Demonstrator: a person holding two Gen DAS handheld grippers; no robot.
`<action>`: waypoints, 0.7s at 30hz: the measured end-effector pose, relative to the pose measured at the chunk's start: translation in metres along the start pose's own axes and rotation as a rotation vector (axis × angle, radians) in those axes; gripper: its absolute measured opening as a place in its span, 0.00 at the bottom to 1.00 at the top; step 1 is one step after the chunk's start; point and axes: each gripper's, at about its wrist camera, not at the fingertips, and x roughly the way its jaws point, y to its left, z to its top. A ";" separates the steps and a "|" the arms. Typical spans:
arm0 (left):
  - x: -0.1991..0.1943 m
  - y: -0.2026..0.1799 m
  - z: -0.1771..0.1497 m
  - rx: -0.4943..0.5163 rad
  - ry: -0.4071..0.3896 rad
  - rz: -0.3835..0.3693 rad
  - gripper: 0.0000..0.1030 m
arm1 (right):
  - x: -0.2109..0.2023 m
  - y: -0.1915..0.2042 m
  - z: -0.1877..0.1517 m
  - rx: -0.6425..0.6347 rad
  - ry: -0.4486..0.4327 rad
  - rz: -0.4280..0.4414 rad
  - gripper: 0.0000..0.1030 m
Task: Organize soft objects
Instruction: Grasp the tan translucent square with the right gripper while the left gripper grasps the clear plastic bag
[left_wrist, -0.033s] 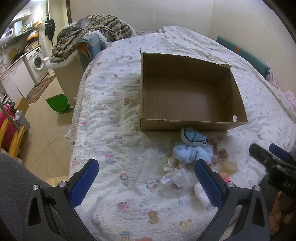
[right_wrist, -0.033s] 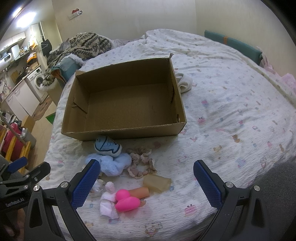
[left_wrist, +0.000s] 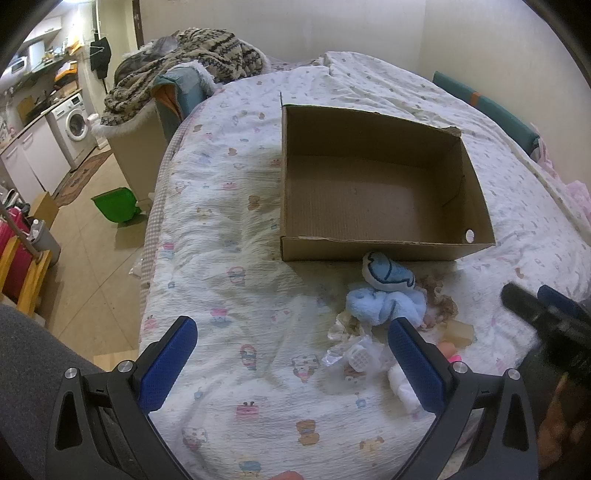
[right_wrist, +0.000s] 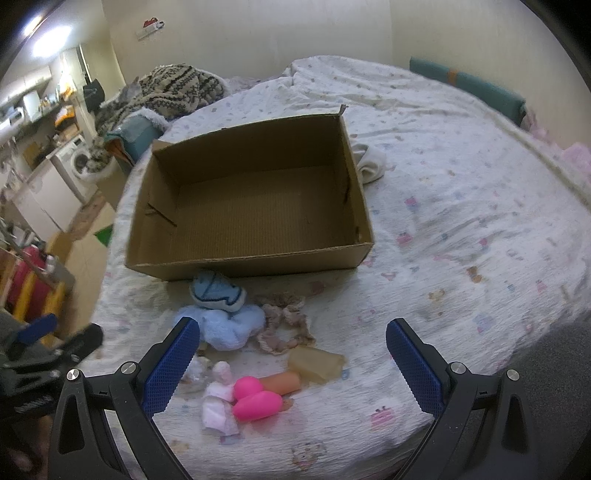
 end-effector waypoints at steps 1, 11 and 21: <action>0.000 0.001 0.001 -0.005 0.001 0.001 1.00 | 0.000 -0.004 0.002 0.018 0.009 0.011 1.00; 0.002 0.004 0.009 -0.057 0.015 -0.011 1.00 | 0.072 -0.037 0.017 0.119 0.404 0.098 0.77; 0.012 0.013 0.009 -0.092 0.065 -0.002 1.00 | 0.137 -0.019 -0.017 0.079 0.601 -0.020 0.53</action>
